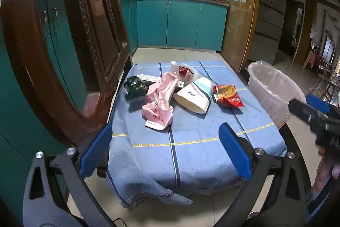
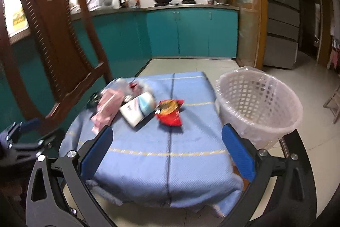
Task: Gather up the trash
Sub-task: 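Return both tools above the table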
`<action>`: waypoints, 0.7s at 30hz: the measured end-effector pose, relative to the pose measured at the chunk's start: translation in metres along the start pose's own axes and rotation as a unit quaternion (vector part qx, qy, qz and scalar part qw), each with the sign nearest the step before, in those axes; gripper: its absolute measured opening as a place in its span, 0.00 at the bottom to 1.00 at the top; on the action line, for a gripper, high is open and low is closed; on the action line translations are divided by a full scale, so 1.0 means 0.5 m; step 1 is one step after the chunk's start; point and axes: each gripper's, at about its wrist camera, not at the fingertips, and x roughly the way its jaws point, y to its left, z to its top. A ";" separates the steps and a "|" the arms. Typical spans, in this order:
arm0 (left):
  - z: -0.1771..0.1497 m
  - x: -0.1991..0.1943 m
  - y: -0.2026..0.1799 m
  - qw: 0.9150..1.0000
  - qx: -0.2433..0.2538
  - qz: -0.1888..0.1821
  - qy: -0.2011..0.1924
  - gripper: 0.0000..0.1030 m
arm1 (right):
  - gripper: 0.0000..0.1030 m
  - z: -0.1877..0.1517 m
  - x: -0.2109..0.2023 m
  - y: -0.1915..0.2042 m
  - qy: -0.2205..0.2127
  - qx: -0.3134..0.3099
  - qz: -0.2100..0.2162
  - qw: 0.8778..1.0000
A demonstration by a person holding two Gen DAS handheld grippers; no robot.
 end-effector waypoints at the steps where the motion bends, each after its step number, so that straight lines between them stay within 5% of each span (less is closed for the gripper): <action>1: -0.002 0.001 -0.004 1.000 0.000 -0.003 0.006 0.97 | 0.97 -0.002 -0.003 0.008 0.000 -0.004 0.002 1.000; 21: -0.003 0.002 -0.027 1.000 -0.003 -0.008 0.007 0.97 | 0.97 -0.016 -0.011 0.011 -0.013 -0.011 -0.011 1.000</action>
